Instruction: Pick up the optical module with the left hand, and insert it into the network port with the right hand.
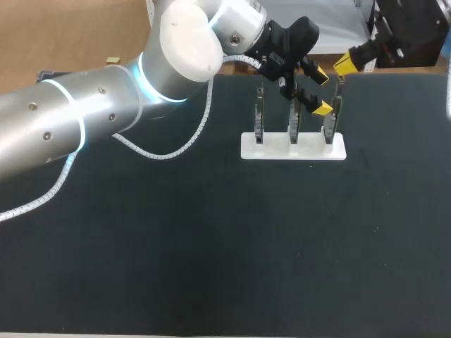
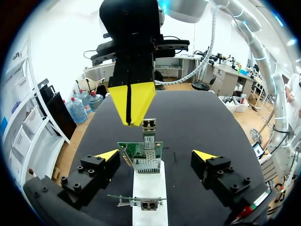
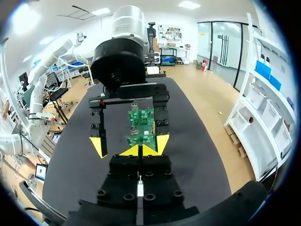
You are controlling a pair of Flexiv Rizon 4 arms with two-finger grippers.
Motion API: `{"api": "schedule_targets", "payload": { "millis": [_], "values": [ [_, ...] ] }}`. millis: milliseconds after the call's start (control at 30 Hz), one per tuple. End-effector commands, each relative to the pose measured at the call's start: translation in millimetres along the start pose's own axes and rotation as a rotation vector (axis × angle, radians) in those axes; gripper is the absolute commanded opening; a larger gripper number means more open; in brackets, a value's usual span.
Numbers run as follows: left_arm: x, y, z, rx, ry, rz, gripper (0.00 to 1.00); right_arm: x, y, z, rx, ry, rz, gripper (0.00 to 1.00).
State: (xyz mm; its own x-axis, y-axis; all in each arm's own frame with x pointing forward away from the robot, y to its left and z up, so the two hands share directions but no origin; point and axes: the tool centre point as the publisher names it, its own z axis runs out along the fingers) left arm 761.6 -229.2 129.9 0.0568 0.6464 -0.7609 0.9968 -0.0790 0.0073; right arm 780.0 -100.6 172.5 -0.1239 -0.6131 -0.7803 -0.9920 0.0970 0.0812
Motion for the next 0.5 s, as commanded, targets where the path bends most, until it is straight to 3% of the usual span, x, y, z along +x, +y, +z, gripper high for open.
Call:
{"api": "schedule_targets", "payload": {
  "millis": [33, 500],
  "values": [
    [-0.5, -0.6, -0.5, -0.001, 0.004, -0.002, 1.00, -1.0, 3.9, -1.7, 0.016, -0.006, -0.006, 0.00],
    [-0.5, -0.6, -0.5, -0.001, 0.004, -0.002, 1.00, -1.0, 9.5, -2.2, 0.011, -0.004, -0.010, 0.00]
  ]
}}
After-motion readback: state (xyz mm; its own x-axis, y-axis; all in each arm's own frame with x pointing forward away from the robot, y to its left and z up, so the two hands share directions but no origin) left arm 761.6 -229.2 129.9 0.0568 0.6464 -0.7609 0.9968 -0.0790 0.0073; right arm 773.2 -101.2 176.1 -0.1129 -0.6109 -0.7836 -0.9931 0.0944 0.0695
